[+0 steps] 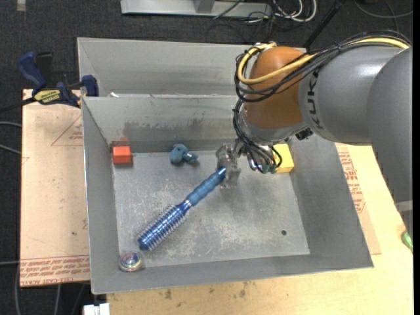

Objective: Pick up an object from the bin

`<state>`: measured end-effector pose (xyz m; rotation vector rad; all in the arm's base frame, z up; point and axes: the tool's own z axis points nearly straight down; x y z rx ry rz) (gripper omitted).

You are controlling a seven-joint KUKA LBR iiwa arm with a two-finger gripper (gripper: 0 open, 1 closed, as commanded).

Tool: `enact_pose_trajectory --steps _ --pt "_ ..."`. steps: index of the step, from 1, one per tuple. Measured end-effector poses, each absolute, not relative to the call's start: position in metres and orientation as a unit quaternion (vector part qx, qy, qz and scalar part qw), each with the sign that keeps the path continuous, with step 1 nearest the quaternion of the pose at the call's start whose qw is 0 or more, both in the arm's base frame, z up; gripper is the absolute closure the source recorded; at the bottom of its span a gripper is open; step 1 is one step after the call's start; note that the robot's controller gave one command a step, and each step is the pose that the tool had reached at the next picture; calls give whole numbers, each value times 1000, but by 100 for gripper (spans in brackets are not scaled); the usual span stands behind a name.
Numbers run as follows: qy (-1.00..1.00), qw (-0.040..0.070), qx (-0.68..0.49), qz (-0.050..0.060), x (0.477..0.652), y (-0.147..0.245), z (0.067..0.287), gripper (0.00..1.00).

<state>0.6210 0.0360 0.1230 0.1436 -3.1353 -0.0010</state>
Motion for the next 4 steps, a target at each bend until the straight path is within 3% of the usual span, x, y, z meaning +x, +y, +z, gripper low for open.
enact_pose_trajectory --steps 1,2,3,4 --pt "-999 -7 43 -1 633 39 251 100" --pt "-999 -2 43 0 631 39 245 0" --pt "-999 -2 43 0 631 39 245 100" --pt "-999 -2 43 0 631 39 245 0"
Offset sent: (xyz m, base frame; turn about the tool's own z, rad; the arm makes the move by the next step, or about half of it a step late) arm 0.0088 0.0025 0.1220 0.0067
